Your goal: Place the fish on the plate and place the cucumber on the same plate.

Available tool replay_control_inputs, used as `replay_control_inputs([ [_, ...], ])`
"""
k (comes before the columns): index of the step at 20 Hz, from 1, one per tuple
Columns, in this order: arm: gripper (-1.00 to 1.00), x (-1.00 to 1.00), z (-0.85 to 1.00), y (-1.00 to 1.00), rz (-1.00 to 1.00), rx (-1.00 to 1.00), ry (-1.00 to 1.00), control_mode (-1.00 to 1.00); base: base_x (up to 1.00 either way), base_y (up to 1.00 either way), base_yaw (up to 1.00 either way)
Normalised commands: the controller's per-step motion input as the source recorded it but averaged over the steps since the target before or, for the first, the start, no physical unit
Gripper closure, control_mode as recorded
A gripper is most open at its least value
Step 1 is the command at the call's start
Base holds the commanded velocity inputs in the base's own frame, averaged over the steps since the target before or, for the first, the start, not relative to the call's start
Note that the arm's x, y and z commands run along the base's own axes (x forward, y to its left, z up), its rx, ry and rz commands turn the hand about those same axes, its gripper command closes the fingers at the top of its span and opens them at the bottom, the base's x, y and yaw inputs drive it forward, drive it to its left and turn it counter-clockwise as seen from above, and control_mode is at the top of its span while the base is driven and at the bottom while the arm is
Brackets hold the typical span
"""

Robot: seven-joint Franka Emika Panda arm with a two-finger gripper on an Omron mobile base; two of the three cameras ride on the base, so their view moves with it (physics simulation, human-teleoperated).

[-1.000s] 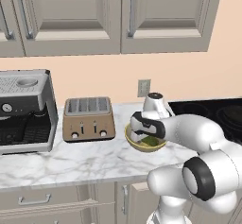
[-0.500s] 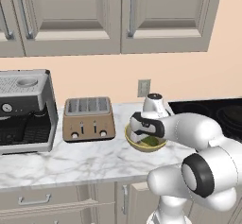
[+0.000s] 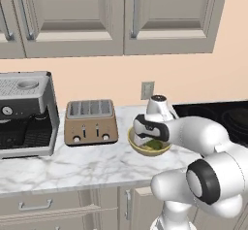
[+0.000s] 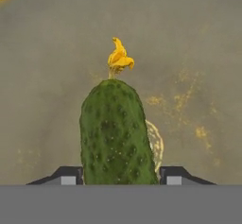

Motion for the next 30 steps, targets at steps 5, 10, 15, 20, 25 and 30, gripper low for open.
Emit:
replay_control_inputs([
  [5, 1.0, -0.04, 0.44, 0.0, 0.02, 0.0, 0.0, -1.0, 0.0, 0.0, 0.0],
  [10, 1.0, -0.21, 0.68, 0.0, 0.01, 0.0, 0.0, -1.0, 0.0, 0.0, 0.0],
  [15, 1.0, -0.49, 0.79, -0.02, 0.0, 0.02, 0.0, -1.0, 0.0, 0.0, 0.0],
  [20, 1.0, -0.79, 0.61, -0.23, -0.09, 0.05, -0.02, -1.0, 0.0, 0.0, 0.0],
  [25, 1.0, -0.66, 0.56, -0.39, -0.21, 0.07, 0.0, -1.0, 0.0, 0.0, 0.0],
  [30, 1.0, -0.44, 0.76, -0.24, -0.17, 0.02, -0.03, -1.0, 0.0, 0.0, 0.0],
])
